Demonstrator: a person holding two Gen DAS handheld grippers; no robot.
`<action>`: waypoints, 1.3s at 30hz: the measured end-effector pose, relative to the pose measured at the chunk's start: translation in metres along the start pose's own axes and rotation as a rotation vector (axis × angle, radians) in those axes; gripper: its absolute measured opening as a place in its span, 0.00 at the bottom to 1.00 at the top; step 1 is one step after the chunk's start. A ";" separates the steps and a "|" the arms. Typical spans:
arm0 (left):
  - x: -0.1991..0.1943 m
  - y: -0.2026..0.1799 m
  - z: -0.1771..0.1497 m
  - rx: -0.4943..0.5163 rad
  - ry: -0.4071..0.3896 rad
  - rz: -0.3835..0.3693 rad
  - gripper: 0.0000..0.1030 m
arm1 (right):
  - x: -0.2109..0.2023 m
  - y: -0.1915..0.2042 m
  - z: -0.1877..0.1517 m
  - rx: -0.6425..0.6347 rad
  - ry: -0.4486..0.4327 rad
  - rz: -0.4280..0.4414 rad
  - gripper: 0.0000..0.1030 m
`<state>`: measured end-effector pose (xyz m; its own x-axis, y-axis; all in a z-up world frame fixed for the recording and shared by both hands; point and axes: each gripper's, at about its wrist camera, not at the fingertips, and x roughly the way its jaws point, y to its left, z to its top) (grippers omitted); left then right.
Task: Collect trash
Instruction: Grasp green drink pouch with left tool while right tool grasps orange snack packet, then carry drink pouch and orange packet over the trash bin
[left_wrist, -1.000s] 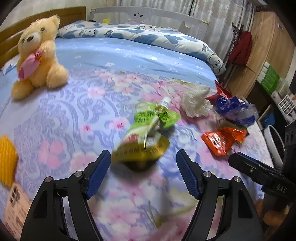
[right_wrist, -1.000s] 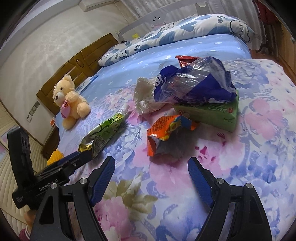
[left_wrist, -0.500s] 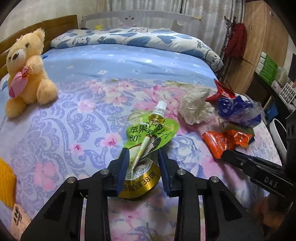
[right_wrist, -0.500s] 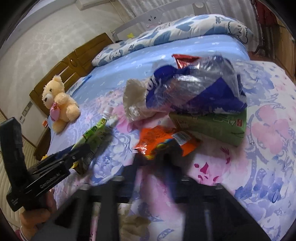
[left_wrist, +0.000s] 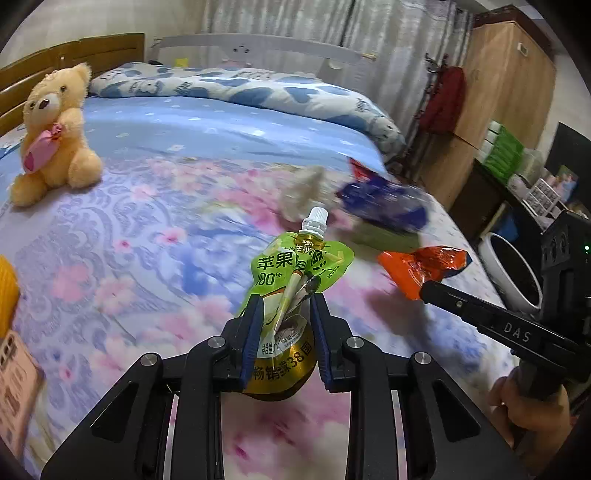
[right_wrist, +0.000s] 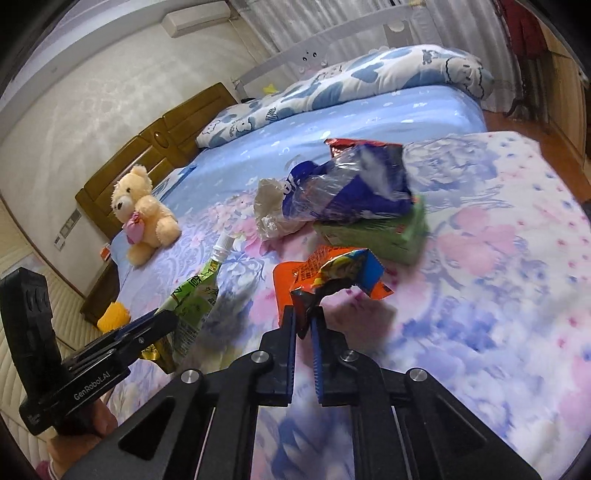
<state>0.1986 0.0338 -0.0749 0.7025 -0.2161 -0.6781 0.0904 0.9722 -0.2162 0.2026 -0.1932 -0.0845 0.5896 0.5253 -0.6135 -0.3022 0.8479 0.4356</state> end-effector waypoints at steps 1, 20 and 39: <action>-0.001 -0.006 -0.003 0.006 0.003 -0.008 0.24 | -0.006 -0.001 -0.003 -0.007 -0.005 -0.004 0.07; 0.006 -0.123 -0.018 0.180 0.048 -0.163 0.24 | -0.095 -0.068 -0.033 0.037 -0.071 -0.104 0.06; 0.024 -0.220 -0.004 0.306 0.068 -0.252 0.24 | -0.161 -0.137 -0.030 0.126 -0.155 -0.185 0.05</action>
<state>0.1927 -0.1853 -0.0467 0.5844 -0.4468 -0.6774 0.4672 0.8678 -0.1694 0.1264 -0.3921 -0.0652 0.7365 0.3373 -0.5863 -0.0890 0.9076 0.4103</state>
